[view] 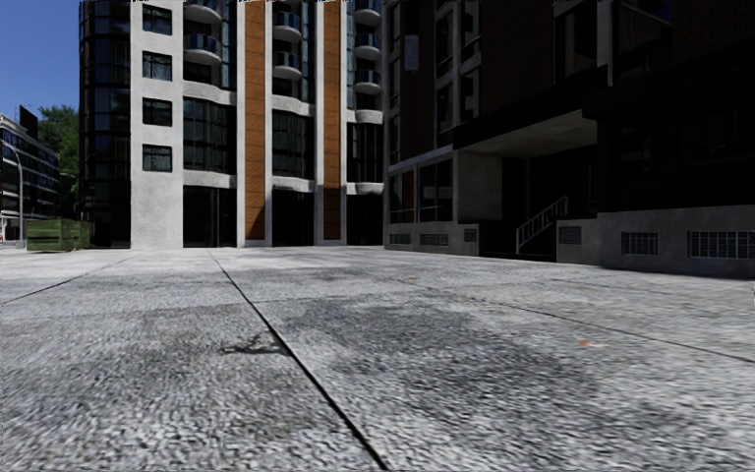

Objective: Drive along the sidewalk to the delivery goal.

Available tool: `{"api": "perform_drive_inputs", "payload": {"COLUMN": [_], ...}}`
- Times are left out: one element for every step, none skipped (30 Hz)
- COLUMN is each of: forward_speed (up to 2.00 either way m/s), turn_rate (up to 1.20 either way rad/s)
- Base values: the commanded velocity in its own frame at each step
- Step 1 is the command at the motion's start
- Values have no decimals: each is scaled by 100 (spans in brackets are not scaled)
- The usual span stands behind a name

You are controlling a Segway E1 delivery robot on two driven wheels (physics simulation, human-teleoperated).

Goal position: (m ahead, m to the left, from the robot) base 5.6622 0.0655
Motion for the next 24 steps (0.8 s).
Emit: {"api": "perform_drive_inputs", "payload": {"forward_speed": [200, 200, 200, 200, 200, 200, 200, 200, 200, 200, 200, 200, 200, 200, 200, 200, 200, 200, 200, 200, 200, 200, 200, 200], "turn_rate": [-34, -34, -34, -34, -34, -34, -34, -34, -34, -34, -34, -25, -13, -13, 0, 0, 0, 0, 0, 0, 0, 0, 0, 0]}}
